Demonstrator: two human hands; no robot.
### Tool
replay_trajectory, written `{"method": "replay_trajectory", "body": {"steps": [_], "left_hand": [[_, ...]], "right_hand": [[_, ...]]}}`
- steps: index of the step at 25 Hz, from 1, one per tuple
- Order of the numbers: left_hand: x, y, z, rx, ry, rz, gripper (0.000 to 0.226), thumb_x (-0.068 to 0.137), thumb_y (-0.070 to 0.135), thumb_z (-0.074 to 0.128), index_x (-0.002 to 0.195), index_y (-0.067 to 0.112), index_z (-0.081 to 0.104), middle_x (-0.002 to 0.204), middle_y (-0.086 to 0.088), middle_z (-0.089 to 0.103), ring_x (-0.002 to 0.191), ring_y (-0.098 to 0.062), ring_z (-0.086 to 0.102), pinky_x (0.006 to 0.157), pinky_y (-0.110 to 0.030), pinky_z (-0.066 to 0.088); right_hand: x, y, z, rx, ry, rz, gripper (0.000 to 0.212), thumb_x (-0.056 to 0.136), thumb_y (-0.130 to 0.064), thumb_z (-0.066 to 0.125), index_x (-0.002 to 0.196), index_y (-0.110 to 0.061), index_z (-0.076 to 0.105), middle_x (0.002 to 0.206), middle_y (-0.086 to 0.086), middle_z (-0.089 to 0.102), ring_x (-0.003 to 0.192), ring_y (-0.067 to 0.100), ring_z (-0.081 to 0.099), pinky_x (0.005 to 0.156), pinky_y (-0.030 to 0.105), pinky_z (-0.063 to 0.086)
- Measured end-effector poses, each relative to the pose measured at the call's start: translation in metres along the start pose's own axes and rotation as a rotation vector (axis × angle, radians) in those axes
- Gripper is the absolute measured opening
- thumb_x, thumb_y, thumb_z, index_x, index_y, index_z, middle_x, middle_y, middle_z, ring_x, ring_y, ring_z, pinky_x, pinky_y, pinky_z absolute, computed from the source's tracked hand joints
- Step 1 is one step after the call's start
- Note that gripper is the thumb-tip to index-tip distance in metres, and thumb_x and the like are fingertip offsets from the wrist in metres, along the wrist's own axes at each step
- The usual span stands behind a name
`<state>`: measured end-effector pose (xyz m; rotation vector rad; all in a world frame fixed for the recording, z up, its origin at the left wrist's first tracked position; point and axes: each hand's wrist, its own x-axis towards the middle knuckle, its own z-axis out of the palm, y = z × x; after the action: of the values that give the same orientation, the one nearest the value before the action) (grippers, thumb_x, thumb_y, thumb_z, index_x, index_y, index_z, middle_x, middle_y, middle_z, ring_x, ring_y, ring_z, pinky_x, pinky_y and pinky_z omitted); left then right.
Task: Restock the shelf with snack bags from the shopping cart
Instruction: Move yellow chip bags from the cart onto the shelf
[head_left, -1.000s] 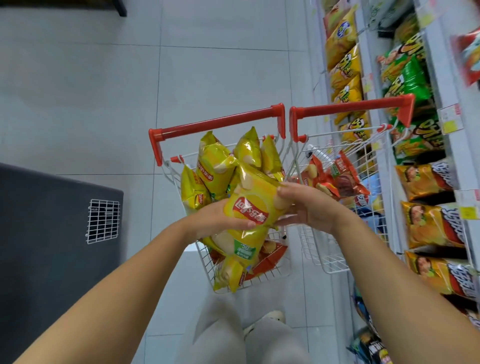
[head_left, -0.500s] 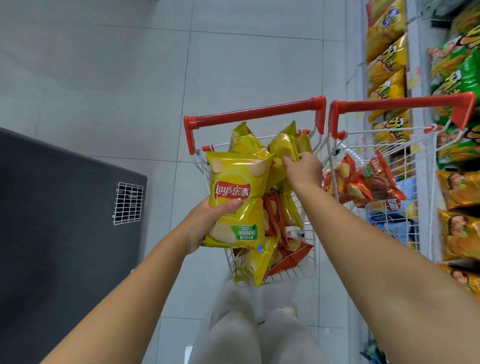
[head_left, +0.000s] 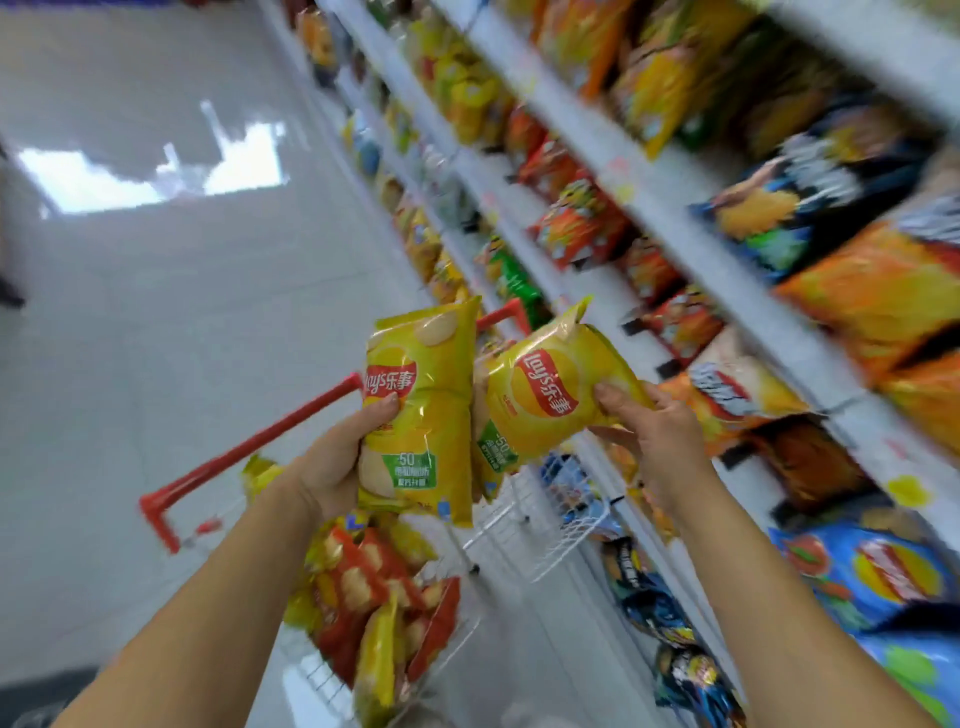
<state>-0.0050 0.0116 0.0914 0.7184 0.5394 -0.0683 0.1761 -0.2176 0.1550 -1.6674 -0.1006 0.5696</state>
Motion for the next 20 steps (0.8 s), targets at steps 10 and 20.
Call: {"method": "replay_trajectory", "body": {"steps": [10,20], "left_hand": [[0.044,-0.016,0.311,0.324,-0.571,-0.108,0.077,0.01,0.04,0.099,0.079,0.012,0.081,0.086,-0.015,0.076,0.073,-0.027,0.075,0.055,-0.04,0.06],[0.002,-0.122,0.56,0.408,-0.906,0.011,0.069,0.02,0.042,0.099,0.081,0.014,0.081,0.088,-0.011,0.077,0.077,-0.023,0.075,0.063,-0.038,0.061]], "right_hand": [[-0.113,-0.091,-0.201,0.35,0.501,-0.371,0.015,0.085,-0.025,0.066,0.099,-0.019,0.066,0.094,-0.004,0.074,0.084,0.011,0.069,0.075,0.032,0.055],[-0.234,-0.152,-0.43,0.115,0.891,-0.558,0.084,0.047,-0.053,0.088,0.121,-0.026,0.058,0.108,-0.003,0.072,0.095,0.017,0.071,0.089,0.045,0.056]]}}
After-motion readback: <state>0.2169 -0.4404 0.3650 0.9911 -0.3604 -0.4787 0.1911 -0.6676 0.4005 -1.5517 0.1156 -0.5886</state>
